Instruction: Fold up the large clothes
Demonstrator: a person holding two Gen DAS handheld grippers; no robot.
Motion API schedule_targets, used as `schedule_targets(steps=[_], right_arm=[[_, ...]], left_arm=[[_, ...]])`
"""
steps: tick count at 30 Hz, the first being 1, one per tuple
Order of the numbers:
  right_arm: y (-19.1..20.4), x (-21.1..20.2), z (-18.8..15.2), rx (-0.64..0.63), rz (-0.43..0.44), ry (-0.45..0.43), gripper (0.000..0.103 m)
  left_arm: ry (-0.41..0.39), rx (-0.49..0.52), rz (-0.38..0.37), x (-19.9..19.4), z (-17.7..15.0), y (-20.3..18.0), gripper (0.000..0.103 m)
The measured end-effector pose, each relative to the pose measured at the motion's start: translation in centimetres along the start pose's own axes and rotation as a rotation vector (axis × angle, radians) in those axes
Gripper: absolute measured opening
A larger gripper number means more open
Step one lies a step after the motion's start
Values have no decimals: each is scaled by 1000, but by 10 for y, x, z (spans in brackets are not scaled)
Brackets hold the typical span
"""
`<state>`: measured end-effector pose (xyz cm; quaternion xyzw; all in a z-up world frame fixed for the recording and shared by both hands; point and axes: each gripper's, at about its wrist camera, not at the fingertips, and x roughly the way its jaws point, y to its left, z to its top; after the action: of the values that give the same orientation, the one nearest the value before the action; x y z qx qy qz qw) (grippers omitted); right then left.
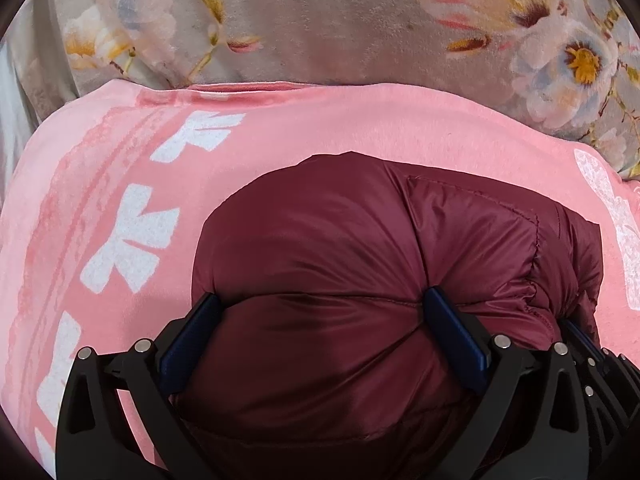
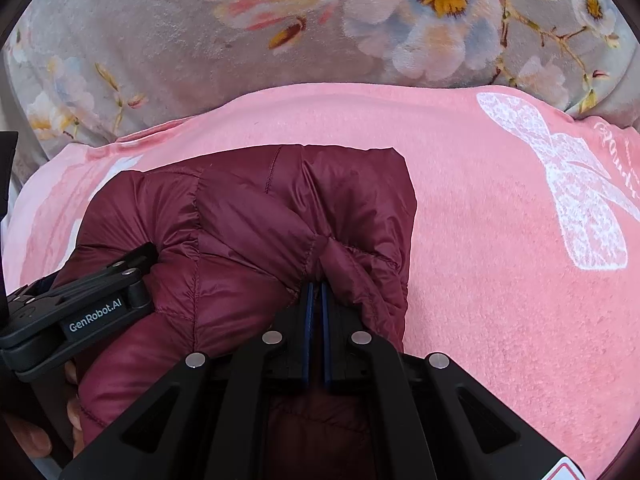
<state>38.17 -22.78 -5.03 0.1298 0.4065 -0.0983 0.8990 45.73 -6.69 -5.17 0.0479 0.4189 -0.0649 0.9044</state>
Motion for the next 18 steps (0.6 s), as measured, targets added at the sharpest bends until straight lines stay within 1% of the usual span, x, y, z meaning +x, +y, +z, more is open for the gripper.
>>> schedule_targets(steps=[12,18], right_arm=[[-1,3,-2,5,5,-3,1],[-10,5,0,46,63,13,1]], left_arm=[[-3,1,5,4,0,-2,98],[5,-14,-12,6,1,1,98]])
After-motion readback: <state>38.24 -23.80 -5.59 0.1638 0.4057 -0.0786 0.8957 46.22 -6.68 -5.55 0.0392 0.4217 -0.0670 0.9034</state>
